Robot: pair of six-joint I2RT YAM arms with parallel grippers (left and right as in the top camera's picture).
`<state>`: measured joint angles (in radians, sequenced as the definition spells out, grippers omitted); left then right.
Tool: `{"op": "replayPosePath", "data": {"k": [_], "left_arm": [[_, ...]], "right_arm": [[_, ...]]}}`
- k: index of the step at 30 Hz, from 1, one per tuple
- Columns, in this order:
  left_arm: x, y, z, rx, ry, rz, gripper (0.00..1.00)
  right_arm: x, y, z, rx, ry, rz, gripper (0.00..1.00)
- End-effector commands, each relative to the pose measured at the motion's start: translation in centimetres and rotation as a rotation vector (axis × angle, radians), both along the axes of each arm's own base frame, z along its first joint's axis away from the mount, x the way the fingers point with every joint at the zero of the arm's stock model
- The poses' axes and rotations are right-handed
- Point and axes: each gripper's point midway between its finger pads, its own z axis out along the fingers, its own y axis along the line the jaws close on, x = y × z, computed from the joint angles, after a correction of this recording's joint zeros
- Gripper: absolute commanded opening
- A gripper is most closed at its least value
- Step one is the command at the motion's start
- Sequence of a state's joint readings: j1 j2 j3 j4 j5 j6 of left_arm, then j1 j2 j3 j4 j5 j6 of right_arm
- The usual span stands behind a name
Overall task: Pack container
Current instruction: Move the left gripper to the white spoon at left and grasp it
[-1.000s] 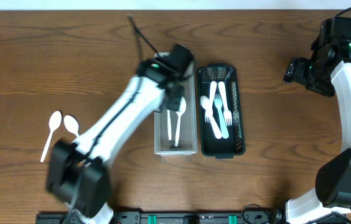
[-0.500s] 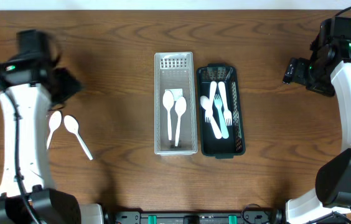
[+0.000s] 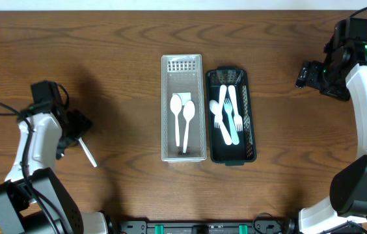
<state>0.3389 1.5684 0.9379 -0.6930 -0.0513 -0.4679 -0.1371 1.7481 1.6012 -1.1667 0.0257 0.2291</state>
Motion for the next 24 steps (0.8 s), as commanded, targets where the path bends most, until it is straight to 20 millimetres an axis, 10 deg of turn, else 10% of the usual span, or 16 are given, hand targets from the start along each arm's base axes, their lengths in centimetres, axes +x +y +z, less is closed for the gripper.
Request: {"op": "replayPosePath", "data": {"k": [1, 19, 24], "left_arm": [[-0.7, -0.2, -1.5, 0.001, 0.016, -0.032, 0.91], [-0.1, -1.6, -6.2, -0.113, 0.060, -0.056, 0.91], [-0.2, -1.8, -6.4, -0.120, 0.066, -0.056, 0.74]], "right_arm": [[-0.2, -0.2, -0.4, 0.000, 0.015, 0.004, 0.88], [-0.2, -0.2, -0.4, -0.002, 0.016, 0.011, 0.88], [-0.2, -0.2, -0.4, -0.002, 0.015, 0.011, 0.88]]}}
